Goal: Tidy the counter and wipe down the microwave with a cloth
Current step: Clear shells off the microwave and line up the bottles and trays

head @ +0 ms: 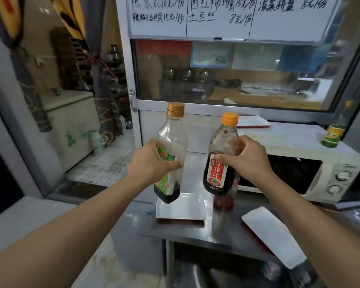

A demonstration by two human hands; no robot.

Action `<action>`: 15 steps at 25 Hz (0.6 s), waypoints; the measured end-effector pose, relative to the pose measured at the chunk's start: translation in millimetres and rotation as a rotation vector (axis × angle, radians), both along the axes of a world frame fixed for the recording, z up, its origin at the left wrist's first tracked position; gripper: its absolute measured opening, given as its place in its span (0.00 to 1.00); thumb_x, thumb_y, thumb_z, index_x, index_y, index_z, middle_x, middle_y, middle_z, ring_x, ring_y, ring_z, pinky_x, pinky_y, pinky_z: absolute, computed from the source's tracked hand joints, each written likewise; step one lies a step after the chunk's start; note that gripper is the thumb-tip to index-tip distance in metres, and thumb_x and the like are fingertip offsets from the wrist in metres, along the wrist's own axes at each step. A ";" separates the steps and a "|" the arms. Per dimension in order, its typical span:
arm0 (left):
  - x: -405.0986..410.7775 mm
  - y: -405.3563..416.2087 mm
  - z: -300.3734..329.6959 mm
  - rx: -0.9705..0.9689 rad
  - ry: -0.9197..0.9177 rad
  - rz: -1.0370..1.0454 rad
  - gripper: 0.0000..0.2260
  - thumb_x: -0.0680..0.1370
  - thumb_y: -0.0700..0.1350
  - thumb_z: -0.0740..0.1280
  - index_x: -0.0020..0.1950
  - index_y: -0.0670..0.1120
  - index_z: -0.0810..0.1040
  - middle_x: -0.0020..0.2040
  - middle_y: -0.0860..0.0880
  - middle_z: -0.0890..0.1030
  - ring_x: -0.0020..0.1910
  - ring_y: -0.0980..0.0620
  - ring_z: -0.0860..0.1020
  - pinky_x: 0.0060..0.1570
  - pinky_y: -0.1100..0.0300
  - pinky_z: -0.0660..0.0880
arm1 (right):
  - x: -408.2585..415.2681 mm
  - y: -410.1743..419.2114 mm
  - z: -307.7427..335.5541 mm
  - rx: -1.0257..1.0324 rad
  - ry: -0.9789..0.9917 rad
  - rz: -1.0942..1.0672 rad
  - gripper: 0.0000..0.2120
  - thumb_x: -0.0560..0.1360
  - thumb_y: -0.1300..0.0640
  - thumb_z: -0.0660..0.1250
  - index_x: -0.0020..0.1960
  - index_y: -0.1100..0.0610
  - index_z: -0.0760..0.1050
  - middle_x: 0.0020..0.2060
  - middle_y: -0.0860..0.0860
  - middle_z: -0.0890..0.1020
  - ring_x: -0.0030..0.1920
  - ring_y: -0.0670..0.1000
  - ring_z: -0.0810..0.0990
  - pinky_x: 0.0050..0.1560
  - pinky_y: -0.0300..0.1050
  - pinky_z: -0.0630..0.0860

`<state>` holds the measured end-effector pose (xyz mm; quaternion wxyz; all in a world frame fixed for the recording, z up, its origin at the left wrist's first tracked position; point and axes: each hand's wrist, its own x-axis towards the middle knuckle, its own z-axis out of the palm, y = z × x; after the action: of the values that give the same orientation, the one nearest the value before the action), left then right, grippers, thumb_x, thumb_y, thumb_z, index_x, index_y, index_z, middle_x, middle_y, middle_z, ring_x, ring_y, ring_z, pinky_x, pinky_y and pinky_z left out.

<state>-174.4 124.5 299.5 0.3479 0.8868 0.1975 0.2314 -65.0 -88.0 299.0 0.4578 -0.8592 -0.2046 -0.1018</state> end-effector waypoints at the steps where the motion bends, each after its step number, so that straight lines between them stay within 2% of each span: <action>1: -9.0 10.4 -3.4 -0.017 -0.003 -0.004 0.27 0.61 0.57 0.77 0.54 0.50 0.73 0.46 0.54 0.76 0.47 0.52 0.77 0.44 0.56 0.76 | -7.2 10.1 -2.1 0.001 0.004 0.004 0.27 0.59 0.45 0.79 0.53 0.52 0.74 0.45 0.44 0.79 0.41 0.39 0.76 0.35 0.31 0.67; 3: -19.8 24.3 -8.7 -0.042 -0.008 -0.011 0.26 0.62 0.56 0.77 0.54 0.51 0.72 0.45 0.56 0.76 0.46 0.54 0.77 0.42 0.59 0.75 | -17.1 23.5 -3.8 -0.006 0.019 0.010 0.25 0.59 0.46 0.79 0.51 0.50 0.73 0.44 0.44 0.79 0.40 0.38 0.76 0.35 0.33 0.69; 6: -28.0 48.0 -13.3 -0.058 -0.018 -0.011 0.26 0.62 0.57 0.77 0.54 0.51 0.72 0.43 0.58 0.75 0.44 0.58 0.75 0.38 0.62 0.73 | -24.2 48.0 -4.2 -0.045 0.007 -0.011 0.25 0.59 0.44 0.79 0.49 0.51 0.72 0.44 0.45 0.79 0.42 0.45 0.79 0.40 0.41 0.75; 11: -7.1 76.5 -24.9 -0.056 -0.001 0.003 0.26 0.62 0.58 0.77 0.55 0.51 0.73 0.42 0.60 0.74 0.42 0.61 0.74 0.34 0.66 0.69 | -3.3 84.5 -13.8 -0.008 0.022 0.000 0.23 0.62 0.47 0.79 0.50 0.50 0.71 0.43 0.44 0.77 0.39 0.40 0.75 0.33 0.32 0.67; 15: 39.7 103.1 -36.2 -0.087 0.028 0.002 0.26 0.62 0.58 0.77 0.54 0.51 0.73 0.42 0.59 0.75 0.42 0.60 0.74 0.34 0.65 0.69 | 44.2 120.3 -30.6 0.027 0.054 0.004 0.23 0.64 0.48 0.78 0.53 0.52 0.72 0.46 0.45 0.78 0.43 0.46 0.77 0.37 0.35 0.70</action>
<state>-134.8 227.5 263.3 0.3832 0.8738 0.2130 0.2103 -20.8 32.3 268.4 0.4749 -0.8550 -0.1924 -0.0802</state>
